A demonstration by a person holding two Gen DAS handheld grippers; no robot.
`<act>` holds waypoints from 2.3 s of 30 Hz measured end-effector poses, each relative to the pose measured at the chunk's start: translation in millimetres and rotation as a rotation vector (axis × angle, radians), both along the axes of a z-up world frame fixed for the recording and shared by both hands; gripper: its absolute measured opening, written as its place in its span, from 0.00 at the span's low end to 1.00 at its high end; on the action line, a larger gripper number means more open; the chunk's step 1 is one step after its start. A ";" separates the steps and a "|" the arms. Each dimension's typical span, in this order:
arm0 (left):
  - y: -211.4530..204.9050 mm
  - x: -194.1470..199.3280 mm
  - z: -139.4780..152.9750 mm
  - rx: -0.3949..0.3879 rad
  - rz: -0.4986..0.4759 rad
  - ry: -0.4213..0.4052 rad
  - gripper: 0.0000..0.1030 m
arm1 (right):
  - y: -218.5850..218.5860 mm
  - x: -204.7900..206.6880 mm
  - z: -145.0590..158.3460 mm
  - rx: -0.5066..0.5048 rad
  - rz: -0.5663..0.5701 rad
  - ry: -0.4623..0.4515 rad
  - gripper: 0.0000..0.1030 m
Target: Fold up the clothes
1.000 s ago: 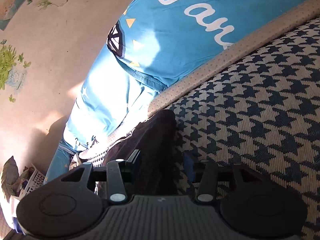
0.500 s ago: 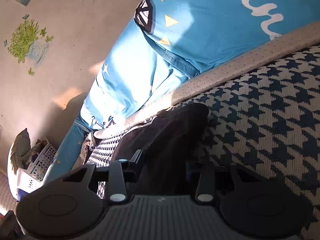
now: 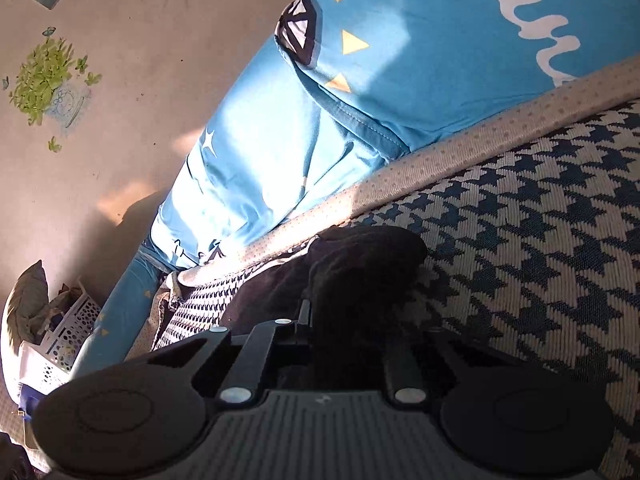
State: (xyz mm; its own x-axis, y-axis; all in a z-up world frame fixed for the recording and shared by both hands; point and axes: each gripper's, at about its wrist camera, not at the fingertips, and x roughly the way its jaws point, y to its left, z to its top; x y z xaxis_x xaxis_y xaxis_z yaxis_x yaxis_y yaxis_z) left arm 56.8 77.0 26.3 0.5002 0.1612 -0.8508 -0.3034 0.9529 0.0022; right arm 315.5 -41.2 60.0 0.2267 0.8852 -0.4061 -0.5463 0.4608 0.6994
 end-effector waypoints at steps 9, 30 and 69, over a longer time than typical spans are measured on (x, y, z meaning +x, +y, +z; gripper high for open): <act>-8.5 -2.7 12.5 -0.015 -0.044 -0.044 1.00 | -24.6 -14.1 28.3 -0.009 -0.155 -0.054 0.08; -48.3 -9.8 30.3 -0.045 -0.254 -0.112 1.00 | -224.1 -55.5 77.5 -0.106 -0.744 -0.084 0.08; -85.2 -74.7 28.2 0.025 -0.322 -0.176 1.00 | -245.2 -218.9 72.9 -0.369 -0.645 -0.018 0.49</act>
State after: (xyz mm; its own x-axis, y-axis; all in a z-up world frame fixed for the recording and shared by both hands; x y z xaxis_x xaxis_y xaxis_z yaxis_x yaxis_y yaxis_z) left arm -18.0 -8.3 54.5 0.6669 -0.0086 -0.7451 0.0140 0.9999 0.0010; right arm 96.6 -286.4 132.9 0.6648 0.3809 -0.6426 -0.0974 0.8971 0.4310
